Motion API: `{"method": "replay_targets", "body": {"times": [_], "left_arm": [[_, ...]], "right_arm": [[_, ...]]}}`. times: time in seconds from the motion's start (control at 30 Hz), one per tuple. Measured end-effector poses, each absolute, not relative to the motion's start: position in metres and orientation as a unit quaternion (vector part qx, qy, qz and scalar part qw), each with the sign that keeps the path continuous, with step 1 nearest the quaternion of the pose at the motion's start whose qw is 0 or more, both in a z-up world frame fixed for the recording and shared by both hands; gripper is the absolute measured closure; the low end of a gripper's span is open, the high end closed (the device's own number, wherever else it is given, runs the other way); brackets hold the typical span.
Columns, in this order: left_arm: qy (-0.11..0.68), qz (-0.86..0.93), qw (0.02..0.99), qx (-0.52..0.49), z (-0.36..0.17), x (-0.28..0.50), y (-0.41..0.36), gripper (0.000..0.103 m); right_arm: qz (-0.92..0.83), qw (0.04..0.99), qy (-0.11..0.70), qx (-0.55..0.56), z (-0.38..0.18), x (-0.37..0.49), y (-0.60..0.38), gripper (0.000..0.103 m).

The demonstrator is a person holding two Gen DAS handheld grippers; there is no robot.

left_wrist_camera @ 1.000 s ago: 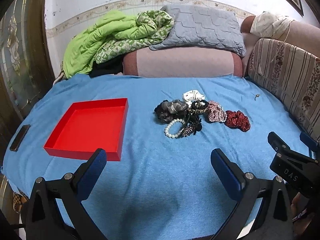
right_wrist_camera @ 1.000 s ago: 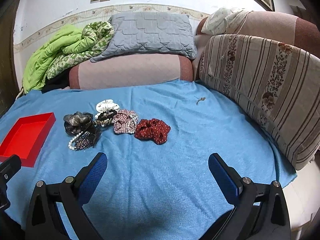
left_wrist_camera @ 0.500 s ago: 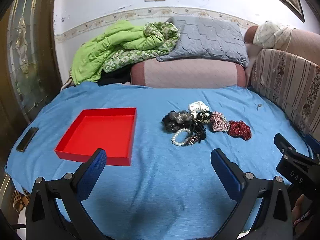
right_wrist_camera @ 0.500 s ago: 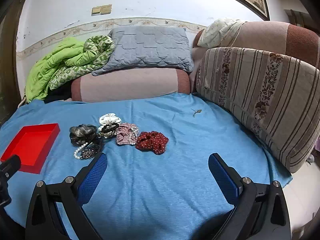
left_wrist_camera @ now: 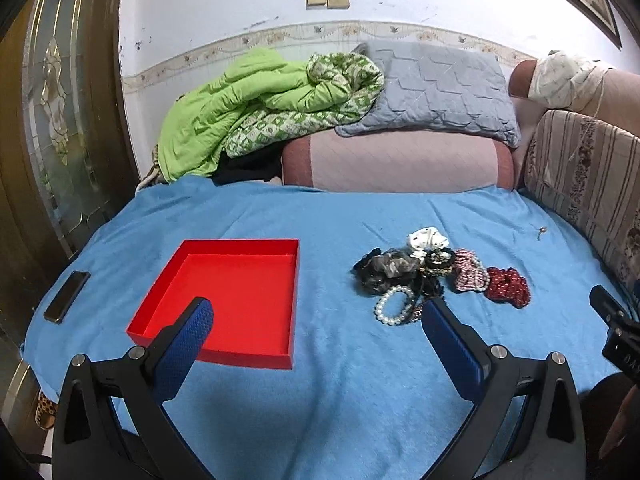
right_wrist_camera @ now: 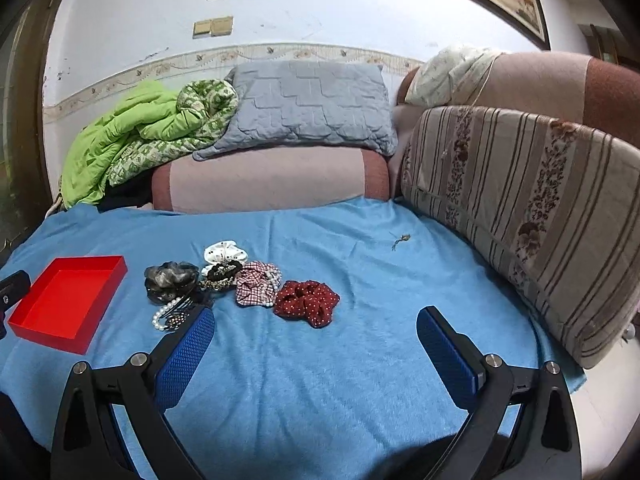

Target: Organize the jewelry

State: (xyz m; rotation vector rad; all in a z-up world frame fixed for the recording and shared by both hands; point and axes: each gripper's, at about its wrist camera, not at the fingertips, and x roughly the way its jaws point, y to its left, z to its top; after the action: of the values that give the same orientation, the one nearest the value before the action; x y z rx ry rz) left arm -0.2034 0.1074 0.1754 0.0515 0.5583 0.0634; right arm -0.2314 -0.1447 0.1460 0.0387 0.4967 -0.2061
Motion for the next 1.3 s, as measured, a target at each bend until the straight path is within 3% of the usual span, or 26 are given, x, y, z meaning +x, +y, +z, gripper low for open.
{"method": "replay_targets", "body": {"times": [0.2,0.37,0.5,0.87,0.97,1.03,1.07,1.1,1.13,1.17,1.23,1.3], "left_arm": [[0.313,0.004,0.949,0.034,0.161,-0.157,0.107,0.000],[0.359,-0.053,0.932,0.000,0.145,-0.101,0.094,0.002],[0.387,-0.073,0.919,0.011,0.128,-0.060,0.074,0.016],[0.433,-0.122,0.893,0.038,0.081,0.013,0.037,0.019],[0.453,-0.129,0.882,0.034,0.070,0.024,0.033,0.042],[0.462,-0.128,0.877,0.030,0.065,0.029,0.032,0.065],[0.465,-0.128,0.876,0.026,0.064,0.030,0.032,0.072],[0.467,-0.128,0.874,0.019,0.064,0.030,0.033,0.086],[0.471,-0.130,0.872,0.010,0.064,0.030,0.034,0.090],[0.472,-0.130,0.872,0.003,0.065,0.029,0.035,0.090],[0.470,-0.129,0.873,-0.001,0.068,0.023,0.037,0.093],[0.467,-0.132,0.874,-0.005,0.074,0.015,0.038,0.093]], "right_arm": [[-0.085,0.948,0.305,0.032,0.108,-0.164,-0.173,0.001],[-0.063,0.930,0.358,0.053,0.082,-0.109,-0.190,0.018],[-0.065,0.926,0.368,0.059,0.070,-0.081,-0.198,0.019],[-0.043,0.909,0.403,0.100,0.036,-0.050,-0.212,0.019],[-0.042,0.904,0.411,0.107,0.029,-0.044,-0.214,0.019],[-0.037,0.902,0.416,0.114,0.025,-0.041,-0.215,0.019],[-0.036,0.902,0.415,0.115,0.024,-0.041,-0.215,0.022],[-0.034,0.902,0.416,0.115,0.024,-0.040,-0.215,0.027],[-0.028,0.901,0.419,0.114,0.023,-0.039,-0.214,0.038],[-0.024,0.899,0.422,0.115,0.023,-0.038,-0.213,0.053],[-0.014,0.895,0.429,0.123,0.020,-0.039,-0.213,0.072],[-0.015,0.897,0.425,0.125,0.022,-0.042,-0.214,0.081]]}}
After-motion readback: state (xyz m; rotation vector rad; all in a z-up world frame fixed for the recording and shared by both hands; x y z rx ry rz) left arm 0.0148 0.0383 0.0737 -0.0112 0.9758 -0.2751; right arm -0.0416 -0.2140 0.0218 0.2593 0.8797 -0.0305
